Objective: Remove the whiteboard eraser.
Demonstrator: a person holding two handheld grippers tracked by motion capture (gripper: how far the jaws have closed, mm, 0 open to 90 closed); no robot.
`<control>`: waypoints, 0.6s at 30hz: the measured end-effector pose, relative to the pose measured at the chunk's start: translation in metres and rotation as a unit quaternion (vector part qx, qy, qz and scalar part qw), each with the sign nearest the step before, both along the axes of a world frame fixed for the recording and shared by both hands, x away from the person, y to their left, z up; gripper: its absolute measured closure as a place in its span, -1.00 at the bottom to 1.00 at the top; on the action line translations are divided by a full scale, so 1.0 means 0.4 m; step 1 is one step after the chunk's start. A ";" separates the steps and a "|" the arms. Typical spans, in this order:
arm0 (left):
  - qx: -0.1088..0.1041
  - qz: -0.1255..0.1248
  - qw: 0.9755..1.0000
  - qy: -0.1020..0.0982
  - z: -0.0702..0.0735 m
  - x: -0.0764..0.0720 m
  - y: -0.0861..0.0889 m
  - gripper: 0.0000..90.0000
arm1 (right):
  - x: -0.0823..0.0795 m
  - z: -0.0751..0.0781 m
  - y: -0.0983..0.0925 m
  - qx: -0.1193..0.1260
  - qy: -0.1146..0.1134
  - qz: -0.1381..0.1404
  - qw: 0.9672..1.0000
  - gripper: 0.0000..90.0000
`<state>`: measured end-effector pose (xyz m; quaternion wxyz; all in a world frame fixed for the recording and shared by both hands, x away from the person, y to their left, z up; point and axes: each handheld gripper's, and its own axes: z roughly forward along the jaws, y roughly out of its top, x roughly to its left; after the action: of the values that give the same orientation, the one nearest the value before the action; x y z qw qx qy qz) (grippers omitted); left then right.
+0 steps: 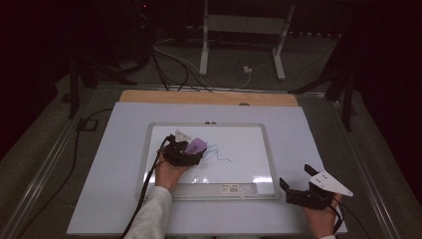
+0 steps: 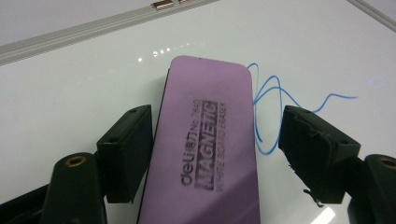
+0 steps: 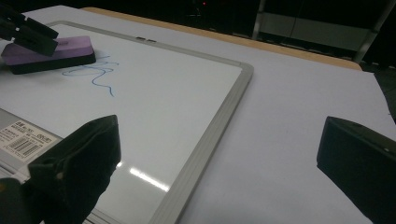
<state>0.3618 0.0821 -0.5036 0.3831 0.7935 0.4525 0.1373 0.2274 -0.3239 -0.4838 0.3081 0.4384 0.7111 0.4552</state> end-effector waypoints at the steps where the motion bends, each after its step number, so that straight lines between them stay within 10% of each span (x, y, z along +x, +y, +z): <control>1: 0.002 0.001 1.000 0.000 -0.001 0.003 -0.002 -0.34 | 0.000 0.000 -0.001 0.000 0.000 0.000 1.000 -1.00; 18: 0.020 0.043 0.999 0.000 0.003 0.063 -0.009 -0.09 | 0.001 0.000 -0.001 -0.001 0.000 0.001 1.000 -1.00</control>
<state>0.3871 0.0785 -0.5022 0.3605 0.7808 0.4836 0.1629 0.2278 -0.3245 -0.4838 0.3082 0.4377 0.7117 0.4549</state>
